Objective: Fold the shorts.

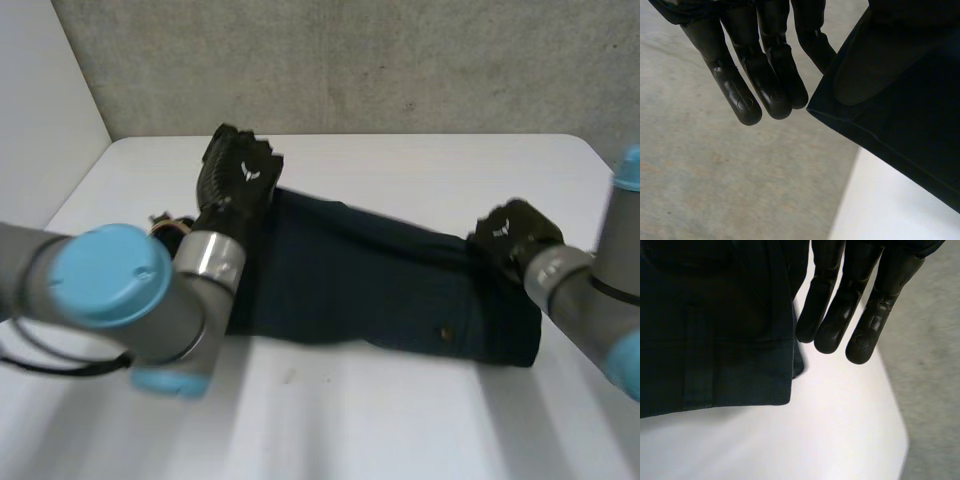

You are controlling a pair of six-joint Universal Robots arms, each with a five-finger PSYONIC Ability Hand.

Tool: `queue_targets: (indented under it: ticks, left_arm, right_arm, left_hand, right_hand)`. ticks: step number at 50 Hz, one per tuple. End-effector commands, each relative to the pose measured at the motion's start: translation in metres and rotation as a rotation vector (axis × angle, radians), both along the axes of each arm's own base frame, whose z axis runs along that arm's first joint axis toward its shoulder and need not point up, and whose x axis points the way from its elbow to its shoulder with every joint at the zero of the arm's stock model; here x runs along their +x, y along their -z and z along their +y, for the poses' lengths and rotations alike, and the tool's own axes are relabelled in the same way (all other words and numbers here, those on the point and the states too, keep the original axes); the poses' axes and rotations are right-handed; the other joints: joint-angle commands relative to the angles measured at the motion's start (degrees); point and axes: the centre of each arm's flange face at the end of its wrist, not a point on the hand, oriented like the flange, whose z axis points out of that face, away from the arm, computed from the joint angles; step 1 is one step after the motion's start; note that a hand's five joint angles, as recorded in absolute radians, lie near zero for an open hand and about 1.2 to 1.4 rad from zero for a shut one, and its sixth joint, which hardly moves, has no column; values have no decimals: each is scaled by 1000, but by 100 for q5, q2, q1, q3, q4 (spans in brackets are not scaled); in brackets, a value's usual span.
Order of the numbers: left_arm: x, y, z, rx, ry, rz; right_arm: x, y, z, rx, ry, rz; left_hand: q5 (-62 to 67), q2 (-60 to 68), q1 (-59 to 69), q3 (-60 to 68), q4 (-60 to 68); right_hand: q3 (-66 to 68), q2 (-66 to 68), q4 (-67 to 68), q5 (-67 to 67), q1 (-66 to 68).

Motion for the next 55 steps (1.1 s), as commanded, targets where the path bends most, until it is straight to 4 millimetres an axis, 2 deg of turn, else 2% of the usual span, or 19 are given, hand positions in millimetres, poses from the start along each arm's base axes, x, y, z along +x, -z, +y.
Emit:
queue_targets:
  ticks: [1,3,5,6,7,8,9,10,16,20,23,26,32,34,39,46,49,50,55]
  left_arm:
    - [-27,32,-64,-86,-33,36]
    - [-34,44,-75,-94,-35,41]
    - [-35,53,-81,-88,-40,42]
    - [-36,61,-83,-81,-37,43]
    - [-37,63,-82,-79,-35,43]
    - [-38,64,-81,-77,-32,43]
    - [-39,65,-80,-75,-30,44]
    - [-40,67,-77,-70,-21,44]
    - [-47,57,-53,-79,15,75]
    - [-36,26,-36,-79,31,143]
    - [-22,0,-18,-31,66,244]
    - [-4,-17,4,66,114,370]
    - [23,-22,45,309,163,513]
    - [33,-20,59,394,158,536]
    - [46,-4,72,506,116,531]
    - [62,11,64,535,48,519]
    - [62,11,63,534,44,523]
    - [62,11,62,532,45,523]
    - [62,13,62,537,41,521]
  right_arm:
    - [25,22,-56,-155,-3,-45]
    - [30,28,-66,-192,-6,-52]
    - [33,36,-77,-232,-1,-72]
    - [34,39,-80,-242,2,-75]
    - [34,42,-82,-248,4,-77]
    - [35,46,-85,-259,6,-82]
    - [35,46,-86,-262,7,-87]
    - [34,46,-86,-263,11,-94]
    - [26,19,-69,-238,44,-243]
    - [18,-20,-49,-228,66,-402]
    - [13,-28,-34,-177,74,-480]
    - [7,-22,-10,-37,79,-519]
    - [-20,11,18,230,137,-500]
    - [-26,18,20,249,147,-498]
    - [-35,37,18,223,148,-513]
    - [-34,67,7,223,157,-509]
    - [-34,80,3,239,158,-494]
    - [-35,82,-1,226,157,-483]
    - [-45,73,-12,172,177,-476]
  left_hand:
    - [1216,1122,1562,1147,1102]
    - [1216,1122,1562,1147,1102]
    - [1216,1122,1562,1147,1102]
    - [269,175,615,200,155]
    - [-1522,-1616,-1177,-1591,-1636]
    - [-3771,-3865,-3426,-3841,-3886]
    - [-5784,-5878,-5438,-5853,-5898]
    - [-5248,-5342,-4903,-5318,-5362]
    - [-5784,-5878,-5438,-5853,-5898]
    - [-5784,-5878,-5438,-5853,-5898]
    - [-5784,-5878,-5438,-5853,-5898]
    - [-5784,-5878,-5438,-5853,-5898]
    - [-5784,-5878,-5438,-5853,-5898]
    - [-5784,-5878,-5438,-5853,-5898]
    - [-5784,-5878,-5438,-5853,-5898]
    - [-5784,-5878,-5438,-5853,-5898]
    - [-5784,-5878,-5438,-5853,-5898]
    - [-5784,-5878,-5438,-5853,-5898]
    - [-5784,-5878,-5438,-5853,-5898]
  right_hand:
    - [1245,1250,1168,1346,2314]
    - [1245,1250,1168,1346,2314]
    - [-1875,-1870,-1952,-1774,-806]
    - [-3827,-3822,-3903,-3725,-2757]
    - [-5628,-5623,-5704,-5527,-4559]
    - [-5755,-5750,-5832,-5654,-4686]
    - [-5755,-5750,-5832,-5654,-4686]
    - [-5755,-5750,-5832,-5654,-4686]
    - [-5755,-5750,-5832,-5654,-4686]
    - [-5755,-5750,-5832,-5654,-4686]
    - [-5755,-5750,-5832,-5654,-4686]
    - [-5755,-5750,-5832,-5654,-4686]
    - [-5755,-5750,-5832,-5654,-4686]
    - [-5755,-5750,-5832,-5654,-4686]
    - [-5752,-5747,-5828,-5650,-4682]
    - [-3933,-3928,-4009,-3831,-2864]
    - [-1314,-1309,-1391,-1213,-245]
    - [1158,1163,1082,1260,2228]
    - [1245,1250,1168,1346,2314]
